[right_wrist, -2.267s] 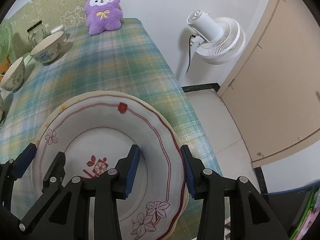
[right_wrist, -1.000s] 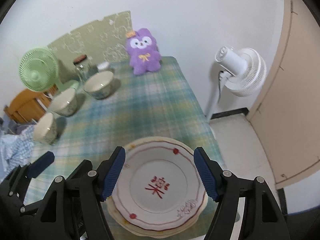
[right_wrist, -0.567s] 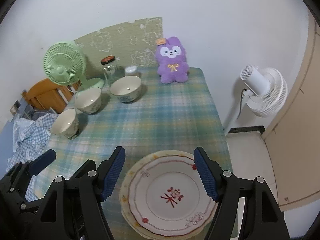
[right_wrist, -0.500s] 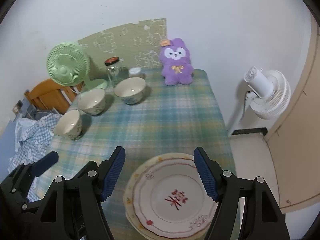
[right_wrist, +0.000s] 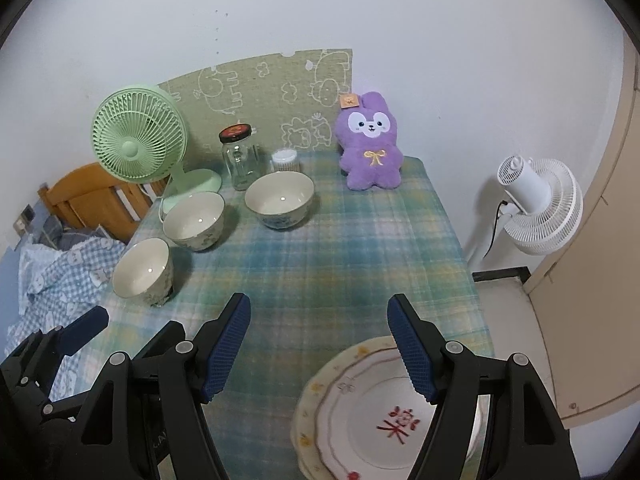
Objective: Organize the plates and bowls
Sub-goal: 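Withdraw both tools and move them toward the plain grey-green plate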
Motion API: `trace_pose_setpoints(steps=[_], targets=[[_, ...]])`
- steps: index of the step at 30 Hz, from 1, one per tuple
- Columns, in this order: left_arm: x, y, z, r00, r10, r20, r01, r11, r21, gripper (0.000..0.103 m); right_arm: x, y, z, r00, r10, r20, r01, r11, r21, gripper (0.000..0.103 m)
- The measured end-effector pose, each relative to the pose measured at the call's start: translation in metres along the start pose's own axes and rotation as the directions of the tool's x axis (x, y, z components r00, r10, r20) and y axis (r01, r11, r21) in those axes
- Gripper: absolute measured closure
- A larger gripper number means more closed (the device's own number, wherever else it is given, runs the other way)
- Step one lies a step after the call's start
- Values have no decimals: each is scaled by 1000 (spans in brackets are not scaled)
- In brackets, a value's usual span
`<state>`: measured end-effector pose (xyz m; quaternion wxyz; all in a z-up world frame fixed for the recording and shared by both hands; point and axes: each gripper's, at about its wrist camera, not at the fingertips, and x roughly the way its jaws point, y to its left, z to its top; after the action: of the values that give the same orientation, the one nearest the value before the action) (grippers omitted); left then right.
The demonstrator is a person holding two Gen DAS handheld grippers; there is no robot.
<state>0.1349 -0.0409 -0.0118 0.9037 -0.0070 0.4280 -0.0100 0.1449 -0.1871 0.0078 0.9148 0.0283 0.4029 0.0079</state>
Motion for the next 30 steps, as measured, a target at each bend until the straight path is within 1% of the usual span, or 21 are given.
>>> trace_pose_setpoints(steps=[2,5,7,10,13,16,17,19,25,26,28,30], targets=[[3,11,4,1000,-15,6,15,1000,1,24,1,9,2,1000,-20,10,20,1000,19,29],[6,29,10,999,-8,38,8,1000,4,24,6,25,7,999,-43,7,42,998,36,29],[11,38,13,999,-8,36,8,1000,5,24,8,35,9,998,-57,10,56,998,36,29],[20,56,20,999,-27,19,27,1000,10,24,12,53,13,998,-65,20,64,998,25,29],[28,73,24,999,-42,4,42,999,14,24,16,72,15,997,-69,27,68,998,11,29],[33,87,28,1000,-28,-1,28,999,34,25,22,91,18,998,-67,19,67,998,6,29],[35,92,30,999,-35,-1,35,998,43,25,25,97,19,998,-60,20,60,998,10,29],[36,102,32,999,-50,7,49,997,52,25,28,108,20,998,-54,18,54,998,15,29],[43,131,40,999,-47,18,46,997,65,25,37,141,25,999,-43,34,43,999,16,29],[45,136,42,999,-43,19,42,997,68,25,39,147,25,998,-43,46,42,999,6,29],[49,142,42,999,-36,12,35,996,84,25,42,161,27,995,-74,64,76,996,-37,29],[53,150,41,999,-37,9,36,995,91,25,48,171,28,996,-64,59,67,996,-55,29]])
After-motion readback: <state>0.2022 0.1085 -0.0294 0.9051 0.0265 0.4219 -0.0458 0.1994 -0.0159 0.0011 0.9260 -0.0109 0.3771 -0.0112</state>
